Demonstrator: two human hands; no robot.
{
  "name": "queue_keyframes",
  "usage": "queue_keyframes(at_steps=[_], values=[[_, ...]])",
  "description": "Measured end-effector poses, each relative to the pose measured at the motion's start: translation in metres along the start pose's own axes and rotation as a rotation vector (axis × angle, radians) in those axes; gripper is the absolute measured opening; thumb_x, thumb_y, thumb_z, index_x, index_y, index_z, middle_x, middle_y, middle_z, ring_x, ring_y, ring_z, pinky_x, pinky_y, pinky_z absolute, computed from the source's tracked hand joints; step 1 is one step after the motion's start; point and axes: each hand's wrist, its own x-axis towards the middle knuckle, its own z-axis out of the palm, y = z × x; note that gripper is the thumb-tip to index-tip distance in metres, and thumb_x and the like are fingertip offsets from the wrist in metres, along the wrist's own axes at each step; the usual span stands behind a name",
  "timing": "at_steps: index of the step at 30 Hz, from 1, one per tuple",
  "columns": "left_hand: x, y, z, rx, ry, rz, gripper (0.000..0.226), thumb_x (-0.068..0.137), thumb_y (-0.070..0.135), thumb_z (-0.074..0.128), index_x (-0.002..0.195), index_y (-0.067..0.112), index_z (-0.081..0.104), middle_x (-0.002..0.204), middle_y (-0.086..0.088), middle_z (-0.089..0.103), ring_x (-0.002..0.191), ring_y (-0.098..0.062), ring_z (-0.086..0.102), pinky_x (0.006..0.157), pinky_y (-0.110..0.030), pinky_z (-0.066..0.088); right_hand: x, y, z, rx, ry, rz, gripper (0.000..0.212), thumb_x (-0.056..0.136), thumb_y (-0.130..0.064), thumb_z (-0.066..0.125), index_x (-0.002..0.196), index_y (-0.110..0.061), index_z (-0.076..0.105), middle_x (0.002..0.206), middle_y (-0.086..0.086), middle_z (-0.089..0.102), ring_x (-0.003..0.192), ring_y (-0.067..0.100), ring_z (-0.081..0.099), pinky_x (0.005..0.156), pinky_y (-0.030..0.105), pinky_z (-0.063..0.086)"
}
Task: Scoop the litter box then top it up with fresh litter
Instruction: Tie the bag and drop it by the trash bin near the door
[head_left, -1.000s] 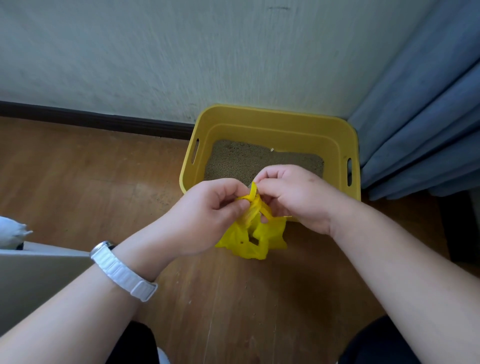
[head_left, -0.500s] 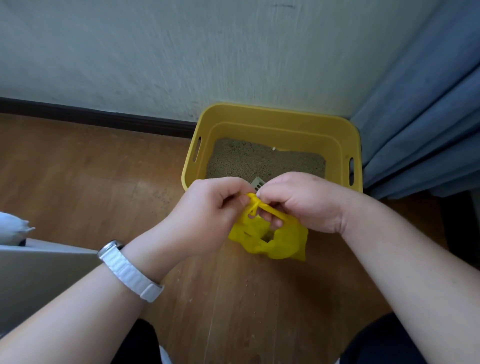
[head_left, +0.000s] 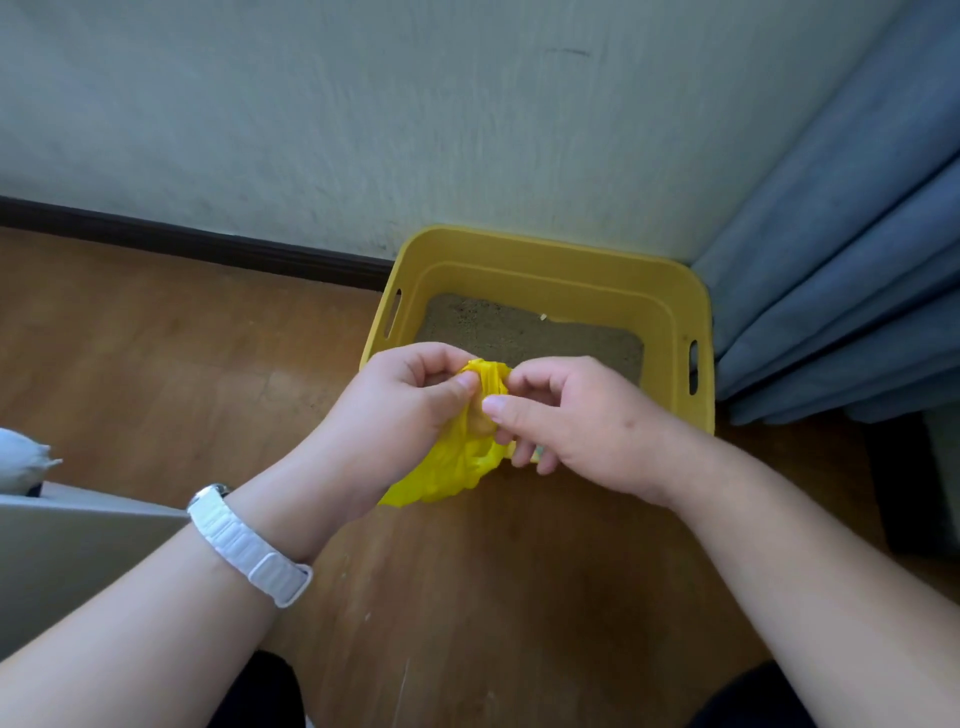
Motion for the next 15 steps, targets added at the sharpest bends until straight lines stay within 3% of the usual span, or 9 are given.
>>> queue_keyframes(at_steps=[5,9,12,15], values=[[0.0,-0.003,0.0,0.066,0.023,0.037,0.014,0.079,0.034,0.064,0.087,0.023,0.069,0.077,-0.007,0.069,0.073,-0.024,0.06,0.078,-0.054,0.051,0.002,0.003,0.001,-0.005,0.148,-0.051,0.011,0.094,-0.018,0.061,0.087,-0.013,0.069,0.069,-0.002,0.067,0.063,0.012,0.066,0.058,0.033,0.055],[0.0,-0.002,-0.004,0.145,0.092,0.088,0.008,0.089,0.025,0.07,0.083,0.019,0.07,0.069,0.0,0.066,0.066,-0.013,0.055,0.067,-0.044,0.048,0.002,-0.002,-0.001,0.045,0.219,-0.054,0.015,0.095,-0.014,0.057,0.085,-0.008,0.066,0.072,0.006,0.068,0.061,0.014,0.064,0.053,0.029,0.051],[-0.001,0.003,-0.007,0.142,0.158,0.102,0.009,0.088,0.02,0.072,0.079,0.018,0.073,0.071,-0.003,0.07,0.069,-0.016,0.063,0.078,-0.05,0.057,0.002,-0.005,-0.002,0.079,0.248,-0.031,0.017,0.096,-0.014,0.055,0.084,-0.008,0.064,0.07,0.004,0.067,0.058,0.01,0.061,0.05,0.026,0.049],[-0.002,0.006,-0.01,0.177,0.188,0.112,0.01,0.088,0.016,0.07,0.078,0.017,0.073,0.074,-0.004,0.074,0.073,-0.017,0.071,0.08,-0.047,0.059,0.0,-0.006,-0.004,0.079,0.277,-0.009,0.019,0.095,-0.015,0.054,0.079,-0.012,0.064,0.067,0.001,0.065,0.055,0.008,0.058,0.052,0.029,0.049]])
